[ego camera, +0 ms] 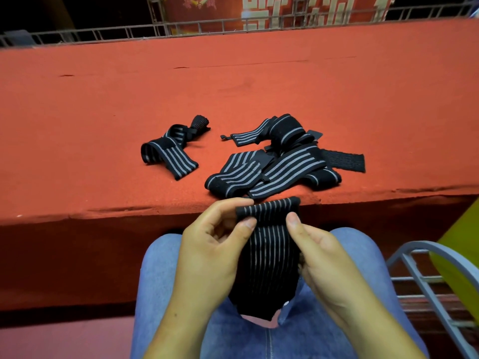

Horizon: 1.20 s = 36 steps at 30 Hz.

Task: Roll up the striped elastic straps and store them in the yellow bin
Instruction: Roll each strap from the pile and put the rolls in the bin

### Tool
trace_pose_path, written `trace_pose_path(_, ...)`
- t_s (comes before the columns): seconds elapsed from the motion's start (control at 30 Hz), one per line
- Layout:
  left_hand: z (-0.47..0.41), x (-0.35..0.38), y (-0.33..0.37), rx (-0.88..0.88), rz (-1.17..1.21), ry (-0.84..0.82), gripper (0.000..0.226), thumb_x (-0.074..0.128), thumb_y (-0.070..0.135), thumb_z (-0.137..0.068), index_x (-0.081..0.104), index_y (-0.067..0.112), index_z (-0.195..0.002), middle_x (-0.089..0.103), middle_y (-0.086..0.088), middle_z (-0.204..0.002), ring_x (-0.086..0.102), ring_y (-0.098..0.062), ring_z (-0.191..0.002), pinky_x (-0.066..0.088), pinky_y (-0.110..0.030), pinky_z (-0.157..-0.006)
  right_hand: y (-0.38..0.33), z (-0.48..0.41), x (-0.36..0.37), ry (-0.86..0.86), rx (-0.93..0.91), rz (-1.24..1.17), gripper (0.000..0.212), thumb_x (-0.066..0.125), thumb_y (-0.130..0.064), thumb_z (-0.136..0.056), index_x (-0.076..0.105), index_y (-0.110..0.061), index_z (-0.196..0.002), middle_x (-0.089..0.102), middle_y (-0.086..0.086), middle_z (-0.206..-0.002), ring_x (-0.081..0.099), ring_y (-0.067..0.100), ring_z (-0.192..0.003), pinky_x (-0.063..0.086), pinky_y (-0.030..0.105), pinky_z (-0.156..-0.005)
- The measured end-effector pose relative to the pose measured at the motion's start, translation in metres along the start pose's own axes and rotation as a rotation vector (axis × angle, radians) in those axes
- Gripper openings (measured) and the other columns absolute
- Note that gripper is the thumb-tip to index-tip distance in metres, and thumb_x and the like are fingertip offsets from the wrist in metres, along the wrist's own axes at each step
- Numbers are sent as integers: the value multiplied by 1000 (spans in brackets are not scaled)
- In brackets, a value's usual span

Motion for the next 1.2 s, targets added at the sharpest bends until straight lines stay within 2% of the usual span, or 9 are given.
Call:
trace_pose_path(0.17, 1, 1, 2, 21, -5, 3, 34, 71, -12, -87, 79, 21, -94, 78, 3, -97, 73, -2, -89, 53, -13, -81, -10, 2, 4, -22, -31, -24, 54, 54, -68, -89, 83, -26, -109, 81, 10, -110, 77, 25, -110, 52, 53, -108)
trace_pose_path(0.3, 0, 4, 1, 31, -36, -25, 45, 70, -18, -85, 80, 26, -88, 76, 4, -109, 74, -9, -101, 53, -14, -85, -12, 2, 4, -7, -52, -14, 58, 61, -70, -92, 80, -20, -115, 79, 11, -117, 73, 27, -119, 48, 59, -112)
trace_pose_path(0.57, 2, 10, -9, -61, 28, -91, 53, 56, -24, -87, 74, 21, -110, 78, 5, -108, 72, -8, -106, 53, -16, -89, -14, 0, -6, 58, -111, 1, 31, 60, -39, -93, 79, -24, -113, 80, 9, -115, 72, 29, -118, 49, 58, -112)
trace_pose_path(0.7, 1, 8, -19, -133, 53, -73, 43, 55, -8, -98, 73, 26, -118, 78, 5, -112, 71, -9, -111, 56, -28, -99, -13, 1, -7, 62, -111, 44, 22, 60, -36, -104, 76, -26, -115, 80, 5, -116, 73, 25, -116, 51, 56, -109)
trace_pose_path(0.8, 5, 17, -20, -143, 28, -141, 32, 59, 13, -101, 67, 28, -128, 77, 8, -117, 69, -6, -114, 53, -27, -101, -10, 2, -5, 73, -89, 81, 23, 53, -27, -110, 74, -31, -120, 79, -1, -119, 73, 17, -117, 51, 53, -110)
trace_pose_path(0.97, 9, 24, -21, -119, -84, -174, 43, 58, 9, -104, 55, 34, -139, 72, 19, -126, 64, 2, -122, 49, -29, -108, -14, 4, -1, 91, -103, 224, 17, 53, -43, -107, 66, -48, -116, 77, -17, -116, 70, 3, -113, 52, 46, -108)
trace_pose_path(1.03, 10, 24, -19, -101, -120, -165, 44, 58, 10, -104, 55, 35, -140, 72, 23, -124, 64, 4, -121, 49, -26, -107, -14, 5, -2, 104, -100, 284, 18, 51, -52, -103, 64, -46, -114, 75, -23, -112, 69, -3, -108, 53, 41, -105)
trace_pose_path(1.1, 10, 23, -18, -104, -112, -159, 42, 58, 9, -104, 56, 37, -136, 72, 23, -123, 64, 5, -120, 50, -24, -106, -18, 6, -4, 131, -114, 310, 18, 51, -49, -104, 65, -40, -110, 75, -26, -107, 69, -7, -100, 53, 34, -97)
trace_pose_path(1.2, 10, 23, -19, -120, -69, -172, 38, 59, 5, -103, 64, 31, -130, 75, 13, -121, 68, -4, -119, 52, -34, -106, -27, 7, -3, 132, -191, 311, 15, 53, -42, -105, 68, -41, -105, 78, -16, -104, 72, -1, -97, 55, 34, -90)
Point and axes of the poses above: each hand's wrist, its own z-axis away from the middle knuckle, its own x-axis out of the palm, y = z × x, the point moved 10 cm from there along -z, towards the middle knuckle
